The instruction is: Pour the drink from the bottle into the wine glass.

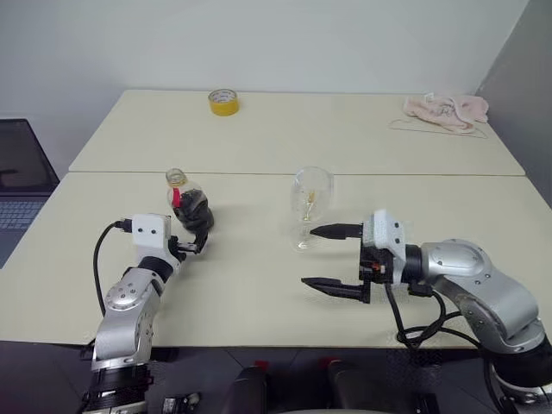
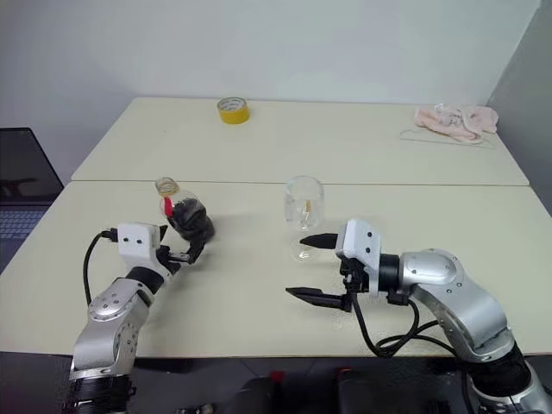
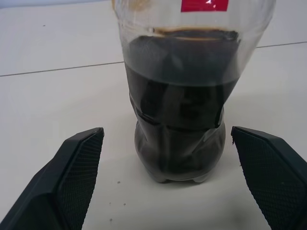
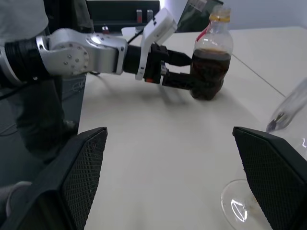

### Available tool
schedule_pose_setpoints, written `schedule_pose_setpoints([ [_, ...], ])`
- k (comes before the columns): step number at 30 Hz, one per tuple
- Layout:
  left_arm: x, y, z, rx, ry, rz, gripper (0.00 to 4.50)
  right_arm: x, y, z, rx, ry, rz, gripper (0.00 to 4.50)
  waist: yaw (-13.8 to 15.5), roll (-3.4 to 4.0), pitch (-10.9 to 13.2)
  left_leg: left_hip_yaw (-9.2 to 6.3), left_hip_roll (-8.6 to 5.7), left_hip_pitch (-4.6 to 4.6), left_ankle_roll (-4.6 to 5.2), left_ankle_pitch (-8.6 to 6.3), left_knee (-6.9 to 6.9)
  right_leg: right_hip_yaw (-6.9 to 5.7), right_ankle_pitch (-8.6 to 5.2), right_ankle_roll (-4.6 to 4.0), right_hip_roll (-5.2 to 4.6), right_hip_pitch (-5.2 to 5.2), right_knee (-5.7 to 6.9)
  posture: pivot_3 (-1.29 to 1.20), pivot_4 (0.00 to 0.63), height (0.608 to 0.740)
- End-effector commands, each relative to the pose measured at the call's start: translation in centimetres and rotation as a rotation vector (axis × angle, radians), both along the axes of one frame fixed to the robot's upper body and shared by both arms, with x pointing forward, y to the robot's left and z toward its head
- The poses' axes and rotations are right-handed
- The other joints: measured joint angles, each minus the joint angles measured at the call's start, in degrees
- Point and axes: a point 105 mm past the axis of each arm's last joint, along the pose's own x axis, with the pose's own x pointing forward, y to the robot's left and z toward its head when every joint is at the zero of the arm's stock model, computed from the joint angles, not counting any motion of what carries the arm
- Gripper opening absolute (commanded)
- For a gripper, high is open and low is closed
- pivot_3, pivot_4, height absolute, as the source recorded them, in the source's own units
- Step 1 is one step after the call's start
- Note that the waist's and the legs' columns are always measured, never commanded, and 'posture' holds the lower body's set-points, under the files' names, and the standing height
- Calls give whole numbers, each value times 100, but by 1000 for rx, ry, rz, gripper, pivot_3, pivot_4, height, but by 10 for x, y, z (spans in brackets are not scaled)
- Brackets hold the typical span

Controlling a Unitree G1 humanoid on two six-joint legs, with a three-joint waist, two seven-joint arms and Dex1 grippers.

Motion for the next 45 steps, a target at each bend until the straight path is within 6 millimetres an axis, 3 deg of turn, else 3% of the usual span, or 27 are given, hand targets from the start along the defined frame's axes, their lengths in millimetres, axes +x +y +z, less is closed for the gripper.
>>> schedule_pose_setpoints([
  [1, 4, -1, 10, 36, -43, -19, 4500, -5, -6, 17, 28, -47, -8, 4478, -1, 0, 0, 1, 0, 0, 0, 0, 0, 1, 0, 0, 0, 0, 0, 0, 150, 740],
  [6, 9, -4, 7, 41, -38, -33, 4500, -3, -14, 20, 14, -58, -40, 4478, -2, 0, 0, 1, 0, 0, 0, 0, -1, 0, 0, 0, 0, -1, 0, 0, 150, 740],
  [23, 29, -9, 12, 33, -49, -77, 4500, 2, -8, 24, 12, -83, -49, 4478, -3, -1, 1, 0, 0, -1, 0, 0, 0, -2, 1, 1, 0, -1, 1, 0, 150, 740],
  [26, 30, -10, 13, 27, -53, -83, 3933, 2, -7, 24, 13, -86, -51, 4500, -2, -2, 1, 0, 0, -2, 0, 0, -1, -2, 1, 1, 0, -2, 0, 0, 150, 740],
  [30, 30, -11, 13, 25, -50, -100, 2679, 3, -7, 26, 18, -94, -58, 4500, 0, -2, 1, 0, 0, -2, 0, 0, 0, -1, 1, 1, -1, -2, 0, 0, 150, 740],
  [35, 29, -13, 16, 40, -54, -121, 1668, 7, -8, 27, 28, -97, -92, 4500, 0, -2, 1, -2, 0, -1, 0, 0, 0, -3, 1, 1, -1, -1, 2, 0, 150, 740],
  [40, 30, -18, 22, 22, -70, -142, 1041, 14, -17, 26, 54, -75, -174, 4500, 1, -2, 1, -2, 0, -1, 0, 0, 0, -3, 1, 1, -1, -1, 1, 0, 150, 740],
  [45, 30, -28, 32, 8, -92, -171, 903, 17, -29, 28, 83, -77, -239, 4500, 2, -2, 1, -1, -1, -4, 0, 0, 0, -2, 1, 2, -2, -2, 0, 0, 150, 740],
])
